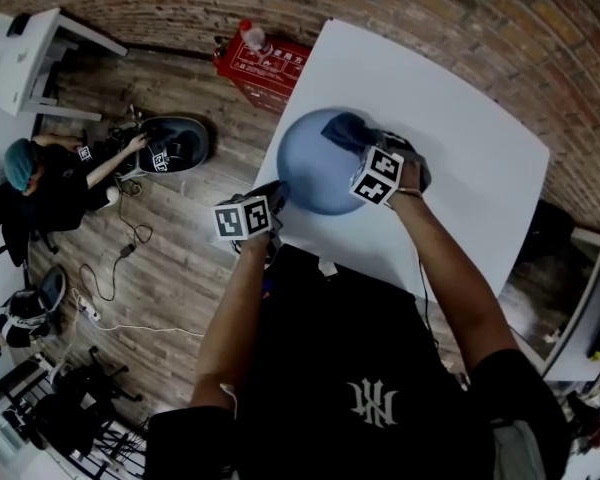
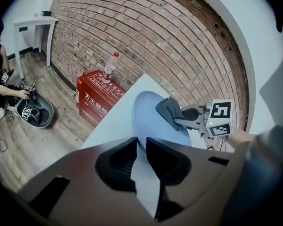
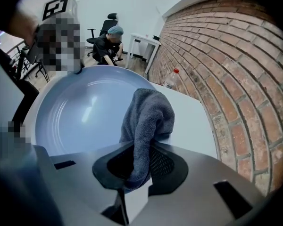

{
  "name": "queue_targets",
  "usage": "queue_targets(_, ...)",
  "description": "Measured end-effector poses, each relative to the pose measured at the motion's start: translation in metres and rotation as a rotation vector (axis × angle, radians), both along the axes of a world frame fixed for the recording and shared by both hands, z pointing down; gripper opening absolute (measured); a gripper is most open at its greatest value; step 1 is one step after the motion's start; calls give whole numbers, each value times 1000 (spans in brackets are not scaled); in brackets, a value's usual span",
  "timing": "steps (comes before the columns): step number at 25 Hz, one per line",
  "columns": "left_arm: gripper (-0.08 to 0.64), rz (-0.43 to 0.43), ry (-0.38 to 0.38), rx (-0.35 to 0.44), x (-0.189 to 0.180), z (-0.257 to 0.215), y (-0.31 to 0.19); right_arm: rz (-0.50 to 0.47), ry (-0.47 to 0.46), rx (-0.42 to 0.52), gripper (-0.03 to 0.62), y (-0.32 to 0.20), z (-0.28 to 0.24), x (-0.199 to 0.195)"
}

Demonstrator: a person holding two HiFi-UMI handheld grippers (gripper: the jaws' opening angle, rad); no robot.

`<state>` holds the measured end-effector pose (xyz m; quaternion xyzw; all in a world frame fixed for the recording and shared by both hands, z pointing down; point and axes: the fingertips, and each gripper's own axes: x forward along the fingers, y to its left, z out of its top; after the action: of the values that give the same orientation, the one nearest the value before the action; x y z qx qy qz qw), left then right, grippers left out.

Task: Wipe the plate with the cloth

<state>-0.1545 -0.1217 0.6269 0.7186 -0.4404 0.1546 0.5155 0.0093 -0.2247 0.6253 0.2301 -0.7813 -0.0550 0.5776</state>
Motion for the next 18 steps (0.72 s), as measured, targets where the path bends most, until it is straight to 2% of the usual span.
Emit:
queue_targets(5,66,16,-19,-6,1,-1,0,-12,-88,-2,80,4,-21,-9)
queue_targets(8,67,45,-21,-1,0,-4,0,4,-199,-7,81,6,-49,-20)
queue_targets(12,60,76,-36,27,-9,-14,2,-37,-313,-2,81,20,-85,-40)
queue_targets(15,48,83,-31,82,-13,-34,-4,-42,-449,-22,80,30,-110,-53)
queue_targets(18,29,105,-22,206,-12,-77,-19,-29,-610,-33,81,39,-138,-62)
